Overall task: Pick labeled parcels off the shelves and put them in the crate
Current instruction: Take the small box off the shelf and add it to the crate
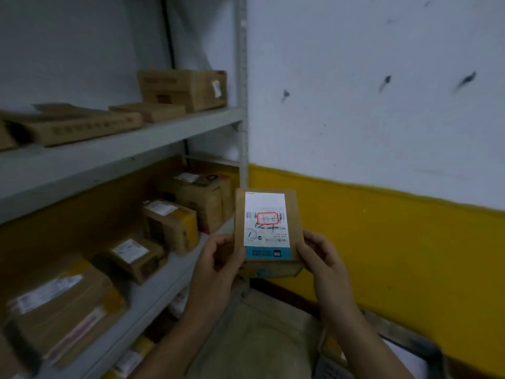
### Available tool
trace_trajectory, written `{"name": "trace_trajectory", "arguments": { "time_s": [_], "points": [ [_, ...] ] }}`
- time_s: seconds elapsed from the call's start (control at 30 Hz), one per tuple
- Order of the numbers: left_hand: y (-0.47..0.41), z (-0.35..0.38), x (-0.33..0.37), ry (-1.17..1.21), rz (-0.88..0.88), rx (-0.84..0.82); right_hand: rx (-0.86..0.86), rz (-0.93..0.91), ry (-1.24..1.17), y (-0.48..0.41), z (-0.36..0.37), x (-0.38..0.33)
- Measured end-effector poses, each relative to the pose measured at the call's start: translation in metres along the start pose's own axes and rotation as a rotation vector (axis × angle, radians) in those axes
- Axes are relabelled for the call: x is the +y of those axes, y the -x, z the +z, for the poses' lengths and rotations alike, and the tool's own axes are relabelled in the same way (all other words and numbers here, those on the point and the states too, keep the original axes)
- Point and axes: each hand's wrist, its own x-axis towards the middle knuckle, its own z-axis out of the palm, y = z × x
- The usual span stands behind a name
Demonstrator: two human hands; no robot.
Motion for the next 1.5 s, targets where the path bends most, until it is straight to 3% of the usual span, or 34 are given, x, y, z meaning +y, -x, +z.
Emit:
{"name": "trace_trajectory", "arguments": {
  "time_s": [0.3,0.83,1.17,1.5],
  "points": [
    [-0.008,0.131,-0.081,0.026,-0.232,-0.272,0.246,0.149,0.053,-0.013,-0.133,0.059],
    [-0.093,0.320,-0.205,-0.009,-0.569,-0.702,0.607,0.377,0.213,-0.101,-0.269,0.136],
    [-0.103,0.412,-0.243,-0.077,-0.701,-0.781,0.703,0.467,0.127,-0.134,-0.344,0.163],
    [-0.050,0.529,-0.302,-0.118,-0.907,-0.655,0.598,0.610,0.113,-0.152,-0.478,0.213]
  ]
}}
